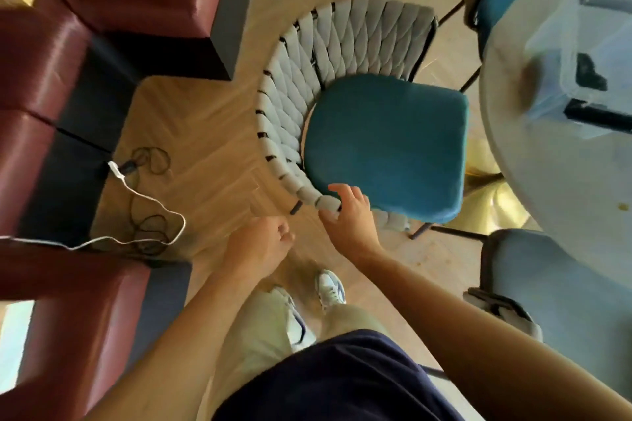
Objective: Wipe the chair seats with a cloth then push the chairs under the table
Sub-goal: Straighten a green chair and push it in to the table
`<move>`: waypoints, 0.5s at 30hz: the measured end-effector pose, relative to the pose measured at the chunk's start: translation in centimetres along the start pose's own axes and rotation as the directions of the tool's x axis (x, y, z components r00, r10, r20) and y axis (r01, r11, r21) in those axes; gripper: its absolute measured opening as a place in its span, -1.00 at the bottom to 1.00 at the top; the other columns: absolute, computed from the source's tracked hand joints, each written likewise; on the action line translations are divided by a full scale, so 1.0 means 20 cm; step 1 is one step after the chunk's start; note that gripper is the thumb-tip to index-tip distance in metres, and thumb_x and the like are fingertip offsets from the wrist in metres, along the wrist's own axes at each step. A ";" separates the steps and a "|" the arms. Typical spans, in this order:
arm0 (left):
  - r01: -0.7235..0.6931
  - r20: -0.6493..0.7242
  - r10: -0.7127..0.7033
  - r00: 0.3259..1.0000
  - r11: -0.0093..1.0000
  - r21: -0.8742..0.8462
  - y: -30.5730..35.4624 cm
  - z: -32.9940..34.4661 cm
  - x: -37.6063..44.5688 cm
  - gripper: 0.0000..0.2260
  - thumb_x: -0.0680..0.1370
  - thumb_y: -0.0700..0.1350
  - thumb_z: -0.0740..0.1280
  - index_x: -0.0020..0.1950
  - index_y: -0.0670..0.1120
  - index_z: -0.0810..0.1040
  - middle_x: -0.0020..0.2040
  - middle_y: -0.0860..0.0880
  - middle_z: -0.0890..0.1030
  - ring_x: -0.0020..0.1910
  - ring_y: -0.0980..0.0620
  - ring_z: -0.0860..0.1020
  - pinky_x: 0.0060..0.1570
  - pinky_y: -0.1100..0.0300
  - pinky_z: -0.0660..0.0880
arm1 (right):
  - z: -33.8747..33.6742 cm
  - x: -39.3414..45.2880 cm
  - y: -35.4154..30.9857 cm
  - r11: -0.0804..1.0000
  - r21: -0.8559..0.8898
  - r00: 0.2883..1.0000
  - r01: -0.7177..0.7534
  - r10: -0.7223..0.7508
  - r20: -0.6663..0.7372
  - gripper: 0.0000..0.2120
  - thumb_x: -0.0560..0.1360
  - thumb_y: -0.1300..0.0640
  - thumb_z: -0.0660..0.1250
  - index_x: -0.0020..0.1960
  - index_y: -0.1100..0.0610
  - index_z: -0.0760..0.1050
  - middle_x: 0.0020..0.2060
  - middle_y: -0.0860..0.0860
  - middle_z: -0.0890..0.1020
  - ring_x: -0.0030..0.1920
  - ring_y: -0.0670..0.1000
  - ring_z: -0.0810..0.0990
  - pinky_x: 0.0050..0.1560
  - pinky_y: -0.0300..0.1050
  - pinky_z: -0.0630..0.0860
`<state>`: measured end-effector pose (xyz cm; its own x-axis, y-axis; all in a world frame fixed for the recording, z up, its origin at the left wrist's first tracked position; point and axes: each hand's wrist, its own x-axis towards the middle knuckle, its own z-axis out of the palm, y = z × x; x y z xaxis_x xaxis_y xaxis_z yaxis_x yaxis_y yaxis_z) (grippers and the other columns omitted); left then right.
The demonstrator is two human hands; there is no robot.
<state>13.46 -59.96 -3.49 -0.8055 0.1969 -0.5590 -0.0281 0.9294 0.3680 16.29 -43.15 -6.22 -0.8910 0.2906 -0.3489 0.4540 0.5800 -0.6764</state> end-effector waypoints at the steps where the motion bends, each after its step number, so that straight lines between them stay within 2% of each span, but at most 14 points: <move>1: -0.011 -0.005 0.011 1.000 1.000 0.008 -0.03 -0.06 0.08 -0.82 0.51 0.02 0.34 -0.24 0.01 0.46 -0.25 0.01 0.57 -0.22 -0.03 0.53 -0.12 0.06 0.53 | 0.02 0.08 -0.06 1.000 0.010 1.000 -0.010 0.010 -0.004 -0.56 0.49 0.05 0.31 0.35 0.06 0.40 0.24 0.04 0.48 0.28 0.09 0.39 0.28 0.01 0.39; 5: -0.085 0.019 0.083 0.996 0.994 0.068 -0.13 -0.32 0.43 -0.85 0.50 -0.03 0.34 -0.21 -0.07 0.53 -0.28 -0.02 0.55 -0.22 -0.09 0.54 -0.16 -0.01 0.54 | 0.13 0.37 -0.23 0.994 0.046 0.995 -0.096 0.097 -0.026 -0.53 0.50 0.03 0.30 0.39 0.04 0.36 0.30 0.02 0.45 0.32 0.06 0.37 0.33 0.02 0.37; 8: -0.207 0.047 0.202 0.978 0.963 0.170 -0.20 -0.49 0.71 -0.85 0.50 -0.03 0.29 -0.23 -0.04 0.49 -0.24 -0.01 0.55 -0.19 -0.11 0.54 -0.19 0.01 0.52 | 0.24 0.58 -0.34 0.983 0.062 0.983 -0.175 0.178 -0.043 -0.53 0.51 0.02 0.30 0.39 0.03 0.35 0.31 0.02 0.45 0.33 0.06 0.36 0.32 0.01 0.38; 10: -0.353 0.106 0.337 0.936 0.870 0.345 -0.24 -0.62 0.87 -0.87 0.54 -0.01 0.26 -0.15 -0.02 0.50 -0.14 0.00 0.58 -0.10 -0.11 0.56 -0.15 0.07 0.47 | 0.31 0.69 -0.42 0.963 0.093 0.963 -0.254 0.260 -0.069 -0.54 0.51 0.02 0.30 0.39 0.04 0.36 0.30 0.04 0.46 0.32 0.07 0.37 0.29 0.00 0.38; 12: -0.484 0.172 0.467 0.868 0.713 0.507 -0.23 -0.75 1.02 -0.85 0.57 0.01 0.23 -0.06 -0.03 0.52 -0.03 -0.03 0.60 0.02 -0.11 0.56 -0.09 0.07 0.40 | 0.38 0.79 -0.50 0.933 0.147 0.935 -0.328 0.343 -0.094 -0.54 0.50 0.01 0.30 0.38 0.04 0.36 0.28 0.05 0.47 0.31 0.08 0.38 0.27 0.00 0.37; 15: -0.571 0.288 0.524 0.801 0.527 0.629 -0.22 -0.91 1.25 -0.82 0.58 0.00 0.20 0.05 -0.04 0.53 0.05 -0.05 0.60 0.12 -0.12 0.53 0.03 0.04 0.41 | 0.48 0.92 -0.60 0.889 0.190 0.894 -0.416 0.438 -0.094 -0.51 0.48 0.01 0.30 0.38 0.06 0.36 0.26 0.06 0.47 0.30 0.10 0.38 0.25 0.02 0.39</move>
<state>-17.20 -64.88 -5.62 -0.4898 0.7351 -0.4688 0.8176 0.5740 0.0459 -5.51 -52.00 -10.72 -0.5982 0.5852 -0.5474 0.7755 0.2507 -0.5795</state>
